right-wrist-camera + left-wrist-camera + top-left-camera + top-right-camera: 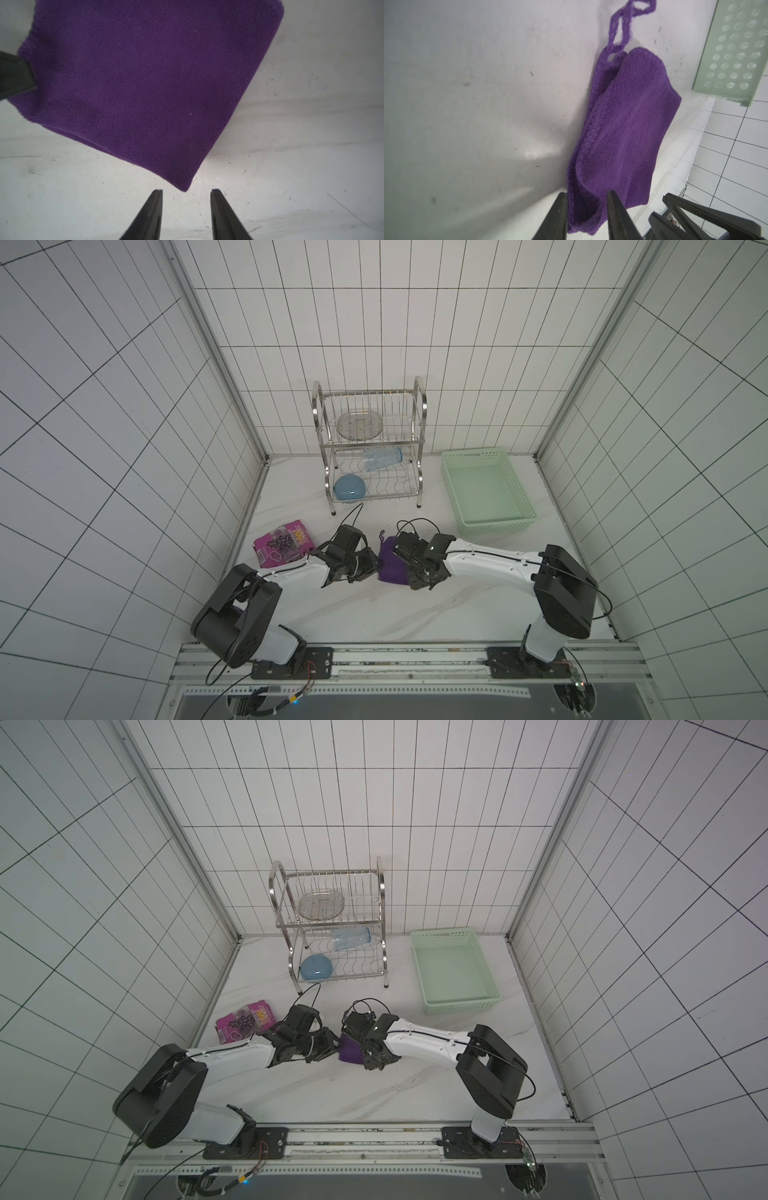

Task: Fold the square dishcloth
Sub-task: Smooth out the cleaning item at the center of the board.

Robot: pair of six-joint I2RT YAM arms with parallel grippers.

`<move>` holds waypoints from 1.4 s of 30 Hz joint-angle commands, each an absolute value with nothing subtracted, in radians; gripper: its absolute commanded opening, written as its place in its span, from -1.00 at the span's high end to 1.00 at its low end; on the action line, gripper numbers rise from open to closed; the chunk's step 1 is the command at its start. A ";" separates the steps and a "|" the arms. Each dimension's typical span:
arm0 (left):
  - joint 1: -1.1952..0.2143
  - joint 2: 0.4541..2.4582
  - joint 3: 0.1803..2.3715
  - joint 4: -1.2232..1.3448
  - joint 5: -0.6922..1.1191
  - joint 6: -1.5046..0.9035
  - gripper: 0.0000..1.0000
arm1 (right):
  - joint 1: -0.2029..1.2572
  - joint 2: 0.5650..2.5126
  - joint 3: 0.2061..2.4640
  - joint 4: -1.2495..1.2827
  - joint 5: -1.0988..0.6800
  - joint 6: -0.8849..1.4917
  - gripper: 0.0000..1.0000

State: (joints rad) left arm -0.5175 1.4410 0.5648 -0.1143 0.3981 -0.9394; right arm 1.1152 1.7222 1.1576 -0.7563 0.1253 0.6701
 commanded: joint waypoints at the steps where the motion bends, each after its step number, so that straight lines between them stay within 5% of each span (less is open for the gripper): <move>1: -0.523 1.447 0.589 -0.092 0.405 -0.930 0.50 | 1.127 1.752 1.166 -0.761 0.115 0.658 0.16; 10: -0.529 1.427 0.599 -0.120 0.402 -0.927 0.85 | 1.150 1.765 1.184 -0.779 0.107 0.630 0.12; 25: -0.538 1.425 0.616 -0.126 0.413 -0.937 0.95 | 1.149 1.829 1.251 -0.848 0.235 0.622 0.24; 35: -0.546 1.410 0.620 -0.121 0.421 -0.952 0.96 | 1.147 1.831 1.239 -0.846 0.251 0.624 0.65; 42: -0.548 1.402 0.623 -0.122 0.414 -0.962 0.97 | 1.147 1.812 1.213 -0.826 0.209 0.608 0.38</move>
State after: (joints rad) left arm -0.5426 1.4216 0.6022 -0.1307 0.4141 -0.9573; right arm 1.1412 1.8240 1.2301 -0.8158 0.2214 0.6178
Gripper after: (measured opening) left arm 0.046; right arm 0.294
